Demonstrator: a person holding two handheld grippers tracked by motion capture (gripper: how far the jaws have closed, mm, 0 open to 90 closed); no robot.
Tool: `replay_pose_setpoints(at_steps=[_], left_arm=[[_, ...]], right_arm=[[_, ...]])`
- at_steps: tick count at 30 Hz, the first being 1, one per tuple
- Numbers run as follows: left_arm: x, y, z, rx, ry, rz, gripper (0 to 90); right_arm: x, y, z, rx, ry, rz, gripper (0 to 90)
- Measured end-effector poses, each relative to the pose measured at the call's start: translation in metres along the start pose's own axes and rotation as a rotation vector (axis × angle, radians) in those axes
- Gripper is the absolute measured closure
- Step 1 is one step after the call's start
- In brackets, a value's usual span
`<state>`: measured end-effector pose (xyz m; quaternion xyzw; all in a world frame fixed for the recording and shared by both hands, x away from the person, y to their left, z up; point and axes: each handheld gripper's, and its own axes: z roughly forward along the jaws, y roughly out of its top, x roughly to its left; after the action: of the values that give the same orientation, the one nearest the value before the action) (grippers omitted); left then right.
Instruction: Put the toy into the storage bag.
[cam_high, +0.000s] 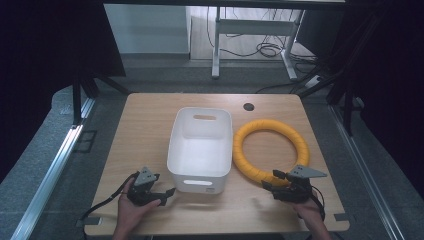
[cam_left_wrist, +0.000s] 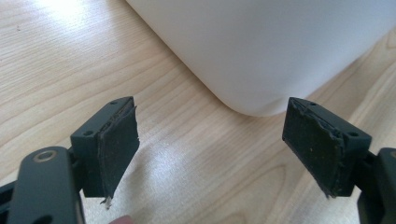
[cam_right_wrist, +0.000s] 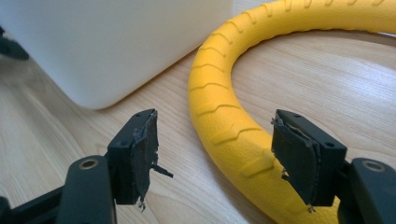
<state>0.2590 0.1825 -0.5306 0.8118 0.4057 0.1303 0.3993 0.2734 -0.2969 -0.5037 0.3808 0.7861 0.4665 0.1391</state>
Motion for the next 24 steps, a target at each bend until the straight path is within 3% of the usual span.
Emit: replay_pose_setpoints(at_steps=[3, 8, 10, 15, 21, 24], left_arm=[[0.0, 0.0, 0.001, 0.005, 0.003, 0.003, 18.4], [-0.004, -0.003, -0.001, 0.01, -0.008, 0.023, 18.4], [-0.005, -0.004, -0.001, 0.011, -0.015, 0.026, 18.3], [-0.006, -0.005, -0.012, -0.011, -0.003, 0.028, 18.3], [-0.005, -0.004, -0.006, -0.006, -0.002, 0.02, 18.3], [-0.004, -0.004, -0.006, -0.007, 0.001, 0.025, 18.6]], right_arm=[[0.0, -0.001, 0.0, 0.009, -0.004, -0.017, 31.1], [-0.001, -0.002, -0.003, -0.001, -0.018, -0.003, 30.3], [0.001, -0.002, 0.003, 0.008, -0.043, -0.022, 30.1], [0.005, 0.005, 0.008, 0.034, -0.043, -0.062, 32.0], [0.007, 0.003, 0.015, 0.062, -0.022, -0.075, 31.4], [0.004, 0.003, 0.012, 0.056, -0.02, -0.054, 31.7]])
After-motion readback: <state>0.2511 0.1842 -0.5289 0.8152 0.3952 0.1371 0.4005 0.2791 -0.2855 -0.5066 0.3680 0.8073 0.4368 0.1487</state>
